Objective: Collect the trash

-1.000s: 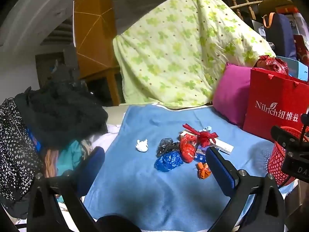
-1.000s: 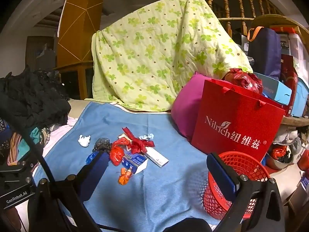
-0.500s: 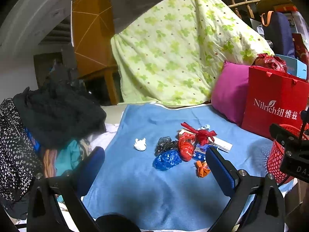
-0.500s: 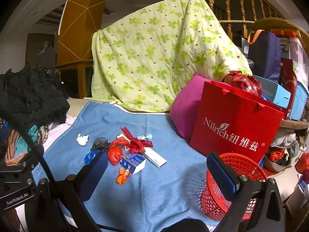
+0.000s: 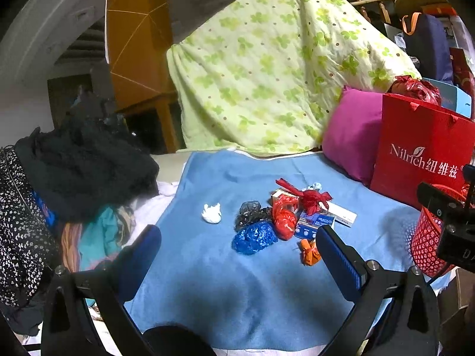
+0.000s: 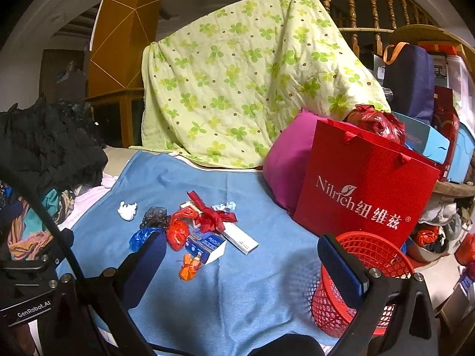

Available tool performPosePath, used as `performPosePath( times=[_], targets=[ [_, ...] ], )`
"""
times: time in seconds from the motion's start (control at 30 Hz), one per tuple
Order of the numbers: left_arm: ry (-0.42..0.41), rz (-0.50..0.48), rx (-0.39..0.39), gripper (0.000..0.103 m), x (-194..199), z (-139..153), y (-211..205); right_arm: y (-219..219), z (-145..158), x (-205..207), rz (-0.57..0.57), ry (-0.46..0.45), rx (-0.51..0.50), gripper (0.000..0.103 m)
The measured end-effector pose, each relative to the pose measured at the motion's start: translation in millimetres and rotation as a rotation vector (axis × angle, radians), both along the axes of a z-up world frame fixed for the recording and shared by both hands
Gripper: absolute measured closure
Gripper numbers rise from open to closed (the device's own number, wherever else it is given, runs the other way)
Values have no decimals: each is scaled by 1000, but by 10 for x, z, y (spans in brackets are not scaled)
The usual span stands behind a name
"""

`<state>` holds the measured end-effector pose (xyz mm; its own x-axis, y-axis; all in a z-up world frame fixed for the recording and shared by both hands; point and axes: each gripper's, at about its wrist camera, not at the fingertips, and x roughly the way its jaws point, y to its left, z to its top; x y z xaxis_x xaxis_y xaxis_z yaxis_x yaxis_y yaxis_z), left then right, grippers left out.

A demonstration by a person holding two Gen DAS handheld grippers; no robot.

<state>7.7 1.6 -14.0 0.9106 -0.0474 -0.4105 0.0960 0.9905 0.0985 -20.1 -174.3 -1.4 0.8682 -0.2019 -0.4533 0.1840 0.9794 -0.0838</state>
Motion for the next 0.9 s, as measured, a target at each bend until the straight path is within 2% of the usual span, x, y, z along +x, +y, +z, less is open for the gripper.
performPosePath(
  times=[0.07,0.17,0.27,0.47,0.53,0.67,0.83,0.9],
  targets=[
    [-8,3,30,0,4,-5,-8,3,4,-3,2,-2,-1,0],
    [-1,1,23,0,8,-11,-1,2,1,-6,1,-2,-1,0],
    [18,0,55,0,30,-36,-1,8,-10,0,3,3,1,0],
    [36,3,58,0,111,-145,16,5,-65,82,34,27,21,0],
    [22,14,58,0,167,-216,57,-54,-112,116,74,31,73,0],
    [67,53,53,0,358,-439,226,-243,-289,238,171,48,212,0],
    [142,105,34,0,634,-746,431,-338,-660,518,189,131,332,0],
    [161,109,50,0,686,-806,445,-359,-812,630,191,163,364,0]
  ],
)
